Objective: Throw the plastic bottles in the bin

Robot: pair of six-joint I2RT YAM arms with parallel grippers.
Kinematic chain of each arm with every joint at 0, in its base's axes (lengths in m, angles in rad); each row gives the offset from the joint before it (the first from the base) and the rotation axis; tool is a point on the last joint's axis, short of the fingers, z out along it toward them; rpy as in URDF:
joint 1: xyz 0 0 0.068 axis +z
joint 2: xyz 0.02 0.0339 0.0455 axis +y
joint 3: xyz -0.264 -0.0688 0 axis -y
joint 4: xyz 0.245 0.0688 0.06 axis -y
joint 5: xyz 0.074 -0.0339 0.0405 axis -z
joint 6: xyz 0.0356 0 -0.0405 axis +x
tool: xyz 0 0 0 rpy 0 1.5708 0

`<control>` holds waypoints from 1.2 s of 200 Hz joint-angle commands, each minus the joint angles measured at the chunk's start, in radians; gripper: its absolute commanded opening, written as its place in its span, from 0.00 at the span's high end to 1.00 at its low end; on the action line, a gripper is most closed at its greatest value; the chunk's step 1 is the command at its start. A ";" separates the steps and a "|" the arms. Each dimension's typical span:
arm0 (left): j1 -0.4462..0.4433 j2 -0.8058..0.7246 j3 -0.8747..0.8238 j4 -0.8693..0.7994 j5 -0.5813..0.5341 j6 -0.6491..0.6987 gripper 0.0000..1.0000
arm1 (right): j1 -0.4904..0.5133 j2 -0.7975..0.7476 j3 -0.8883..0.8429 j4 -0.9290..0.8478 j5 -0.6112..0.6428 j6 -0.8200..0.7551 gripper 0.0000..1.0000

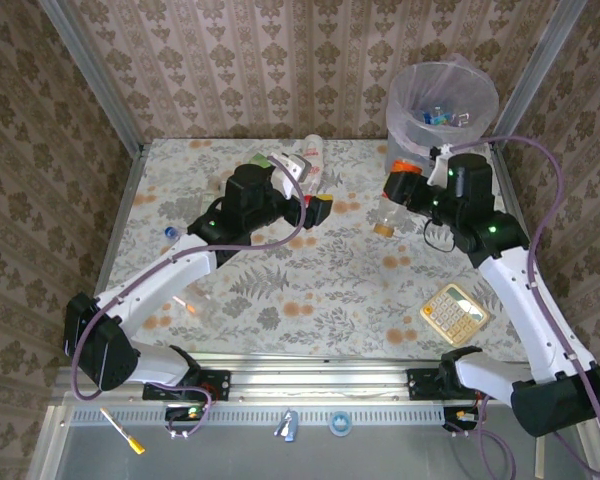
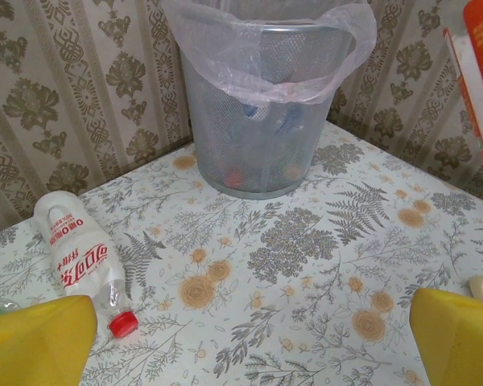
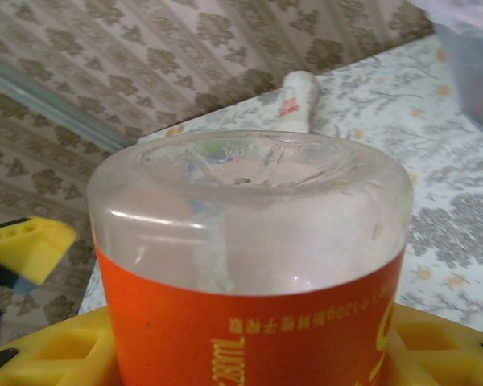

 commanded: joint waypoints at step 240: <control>-0.040 0.004 0.009 0.035 -0.064 -0.029 0.00 | -0.030 0.347 0.758 0.208 0.529 -0.480 0.77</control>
